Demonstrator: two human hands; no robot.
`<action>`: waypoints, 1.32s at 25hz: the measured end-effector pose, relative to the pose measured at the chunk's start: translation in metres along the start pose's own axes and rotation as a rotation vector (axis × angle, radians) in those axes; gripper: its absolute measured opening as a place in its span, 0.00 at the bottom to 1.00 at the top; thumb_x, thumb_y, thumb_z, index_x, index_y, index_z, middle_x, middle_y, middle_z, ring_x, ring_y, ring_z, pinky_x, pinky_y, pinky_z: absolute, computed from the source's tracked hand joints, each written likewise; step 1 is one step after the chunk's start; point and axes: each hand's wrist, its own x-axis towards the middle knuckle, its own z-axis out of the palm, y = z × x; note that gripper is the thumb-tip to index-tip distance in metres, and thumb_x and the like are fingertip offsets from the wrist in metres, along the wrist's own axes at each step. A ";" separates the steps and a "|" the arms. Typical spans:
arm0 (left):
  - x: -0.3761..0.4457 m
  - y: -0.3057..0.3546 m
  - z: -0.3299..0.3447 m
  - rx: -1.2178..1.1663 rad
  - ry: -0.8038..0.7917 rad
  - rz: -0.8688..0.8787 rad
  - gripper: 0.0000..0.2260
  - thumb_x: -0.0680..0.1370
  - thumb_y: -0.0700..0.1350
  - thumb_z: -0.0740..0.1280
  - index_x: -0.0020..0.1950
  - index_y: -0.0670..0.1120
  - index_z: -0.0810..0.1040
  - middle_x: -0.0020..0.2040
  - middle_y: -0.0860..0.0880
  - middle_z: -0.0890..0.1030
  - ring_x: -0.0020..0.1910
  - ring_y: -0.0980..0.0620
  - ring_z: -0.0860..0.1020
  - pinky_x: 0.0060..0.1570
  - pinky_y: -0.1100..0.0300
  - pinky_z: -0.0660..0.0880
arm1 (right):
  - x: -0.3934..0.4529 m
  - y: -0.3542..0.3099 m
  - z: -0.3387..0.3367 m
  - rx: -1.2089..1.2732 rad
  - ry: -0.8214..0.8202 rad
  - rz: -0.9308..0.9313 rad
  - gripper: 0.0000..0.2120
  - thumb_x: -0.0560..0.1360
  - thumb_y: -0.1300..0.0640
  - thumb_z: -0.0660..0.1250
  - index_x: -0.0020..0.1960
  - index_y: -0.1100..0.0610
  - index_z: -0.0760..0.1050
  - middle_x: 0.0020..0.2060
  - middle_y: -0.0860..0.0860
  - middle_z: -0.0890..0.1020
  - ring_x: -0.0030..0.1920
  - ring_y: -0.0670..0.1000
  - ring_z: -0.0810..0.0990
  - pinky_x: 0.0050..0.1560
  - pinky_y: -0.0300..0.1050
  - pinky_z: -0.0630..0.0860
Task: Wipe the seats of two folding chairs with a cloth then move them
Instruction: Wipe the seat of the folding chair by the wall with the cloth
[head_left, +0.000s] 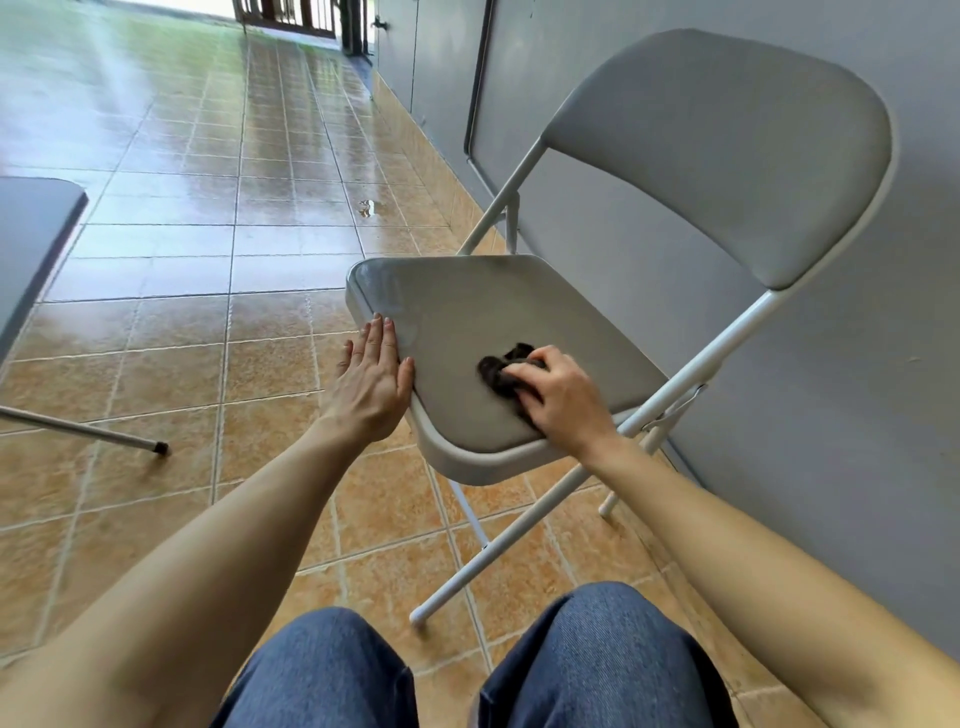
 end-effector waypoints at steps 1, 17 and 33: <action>0.000 0.002 0.001 -0.016 -0.002 -0.008 0.28 0.82 0.54 0.43 0.79 0.43 0.42 0.80 0.46 0.43 0.79 0.51 0.42 0.77 0.52 0.40 | 0.011 0.018 0.003 -0.051 0.011 0.127 0.13 0.75 0.55 0.65 0.58 0.51 0.80 0.54 0.57 0.77 0.52 0.61 0.76 0.51 0.52 0.77; 0.008 -0.021 -0.005 -0.031 -0.021 -0.005 0.27 0.83 0.53 0.42 0.79 0.45 0.40 0.80 0.48 0.41 0.79 0.53 0.41 0.77 0.54 0.40 | 0.000 -0.035 -0.003 0.276 -0.056 -0.203 0.18 0.76 0.42 0.62 0.59 0.49 0.81 0.56 0.50 0.75 0.53 0.49 0.77 0.53 0.42 0.75; 0.022 -0.031 -0.010 -0.048 -0.105 -0.017 0.26 0.83 0.52 0.43 0.79 0.46 0.43 0.80 0.51 0.43 0.79 0.55 0.41 0.77 0.54 0.41 | 0.062 -0.071 0.029 0.381 -0.069 -0.140 0.10 0.76 0.50 0.67 0.54 0.50 0.83 0.53 0.52 0.78 0.52 0.50 0.79 0.55 0.42 0.74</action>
